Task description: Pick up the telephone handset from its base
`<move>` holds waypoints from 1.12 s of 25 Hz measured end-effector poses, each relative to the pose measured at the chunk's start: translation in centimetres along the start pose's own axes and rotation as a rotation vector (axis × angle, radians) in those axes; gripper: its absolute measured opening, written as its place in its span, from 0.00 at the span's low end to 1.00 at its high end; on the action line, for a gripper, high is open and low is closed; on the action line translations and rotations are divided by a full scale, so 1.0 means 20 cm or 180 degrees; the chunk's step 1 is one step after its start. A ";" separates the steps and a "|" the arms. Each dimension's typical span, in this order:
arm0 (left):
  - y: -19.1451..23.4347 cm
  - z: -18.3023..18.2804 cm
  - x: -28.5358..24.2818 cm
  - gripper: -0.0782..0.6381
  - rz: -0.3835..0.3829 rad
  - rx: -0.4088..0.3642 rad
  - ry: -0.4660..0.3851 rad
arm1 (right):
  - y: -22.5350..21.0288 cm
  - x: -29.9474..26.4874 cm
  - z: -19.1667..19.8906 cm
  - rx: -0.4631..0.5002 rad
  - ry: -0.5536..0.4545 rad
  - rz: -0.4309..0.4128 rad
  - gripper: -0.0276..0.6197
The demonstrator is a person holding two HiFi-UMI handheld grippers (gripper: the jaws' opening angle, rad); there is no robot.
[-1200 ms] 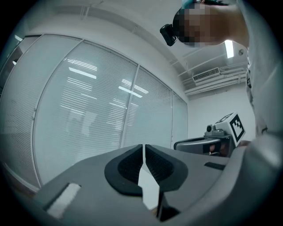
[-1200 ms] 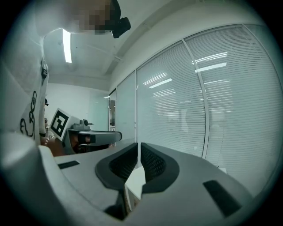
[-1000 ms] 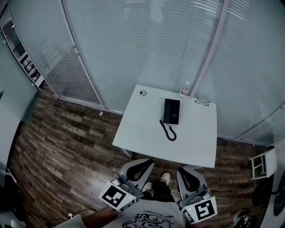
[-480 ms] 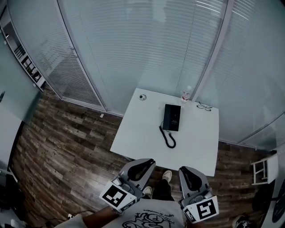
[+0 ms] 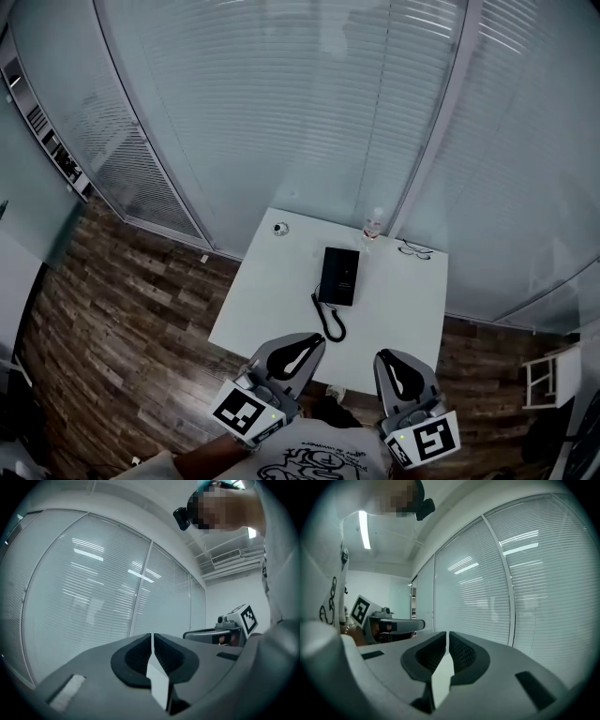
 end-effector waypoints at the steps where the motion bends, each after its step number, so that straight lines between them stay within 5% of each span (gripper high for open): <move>1: -0.01 0.00 -0.05 0.13 -0.0001 -0.0001 -0.0005 | -0.05 0.00 -0.01 0.0005 0.0001 -0.0004 0.07; 12: -0.08 0.00 -0.43 0.13 -0.0002 0.0005 -0.0026 | -0.43 -0.01 -0.06 0.0004 -0.0030 -0.0037 0.07; 28: 0.14 0.05 -0.58 0.13 0.0021 0.0132 0.0015 | -0.54 -0.25 -0.07 0.0005 0.0010 -0.0033 0.07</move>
Point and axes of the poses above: the fingertips, and each gripper's own axes: x backward along the fingers, y to its left, z out of its underside, the point moved 5 cm from there along x, backward along the fingers, and after that the axes turned 9 degrees about -x, right-handed, at the moved point
